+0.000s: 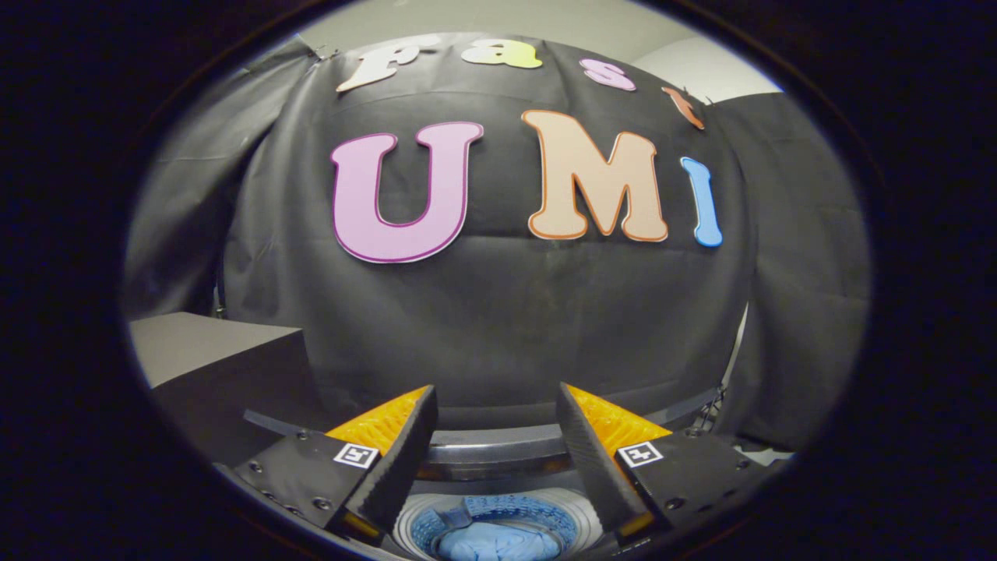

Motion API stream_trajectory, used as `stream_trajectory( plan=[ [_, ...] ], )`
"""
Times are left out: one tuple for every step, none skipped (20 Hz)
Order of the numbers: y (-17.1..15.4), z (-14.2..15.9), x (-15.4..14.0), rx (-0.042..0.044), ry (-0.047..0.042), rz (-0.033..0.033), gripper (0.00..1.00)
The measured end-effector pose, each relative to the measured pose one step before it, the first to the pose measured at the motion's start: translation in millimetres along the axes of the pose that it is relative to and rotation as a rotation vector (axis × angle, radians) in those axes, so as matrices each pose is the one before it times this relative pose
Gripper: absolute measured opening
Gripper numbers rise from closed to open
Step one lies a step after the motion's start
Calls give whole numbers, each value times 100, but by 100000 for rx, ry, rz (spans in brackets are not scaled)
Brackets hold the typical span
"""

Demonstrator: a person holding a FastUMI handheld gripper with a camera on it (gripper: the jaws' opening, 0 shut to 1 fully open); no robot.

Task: Put the clothes into the washing machine and then close the washing machine lid.

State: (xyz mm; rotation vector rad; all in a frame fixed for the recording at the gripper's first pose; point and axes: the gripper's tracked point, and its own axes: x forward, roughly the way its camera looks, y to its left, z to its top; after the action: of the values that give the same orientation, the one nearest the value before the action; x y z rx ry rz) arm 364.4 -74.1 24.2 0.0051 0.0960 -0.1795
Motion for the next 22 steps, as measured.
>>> stream_trajectory(
  plan=[
    [-63,-152,-290,338,-166,182,96],
    [-199,-369,-204,589,264,-766,96],
    [-251,-1452,-91,479,3489,-732,96],
    [-163,-1919,-289,1086,6119,-205,96],
    [-241,-1872,-65,3155,4150,47,96],
    [56,-1049,-85,4562,1515,1251,96],
    [-141,-328,-148,2850,8,273,96],
    [-330,-47,-131,1475,-66,-666,96],
    [-37,-350,-160,165,385,358,95],
    [-116,-130,-234,-962,513,117,95],
    [-349,10,-375,-1383,-151,139,96],
    [-202,357,-453,-1583,-880,275,96],
    [-238,343,-406,-1469,-976,-25,96],
    [-261,412,-373,-1451,-897,-221,96],
    [-232,300,-435,-1892,-590,-177,96],
    [-353,300,-533,-1689,-300,-542,96],
    [-349,310,-538,-1027,-449,-274,96],
    [-162,349,-655,-145,-353,146,96],
    [-138,190,-747,-341,-395,146,96],
    [-320,260,-761,-763,-617,-385,96],
    [-541,142,-793,-615,-561,-651,95],
    [-490,136,-760,88,-3,-324,95]
  ],
)
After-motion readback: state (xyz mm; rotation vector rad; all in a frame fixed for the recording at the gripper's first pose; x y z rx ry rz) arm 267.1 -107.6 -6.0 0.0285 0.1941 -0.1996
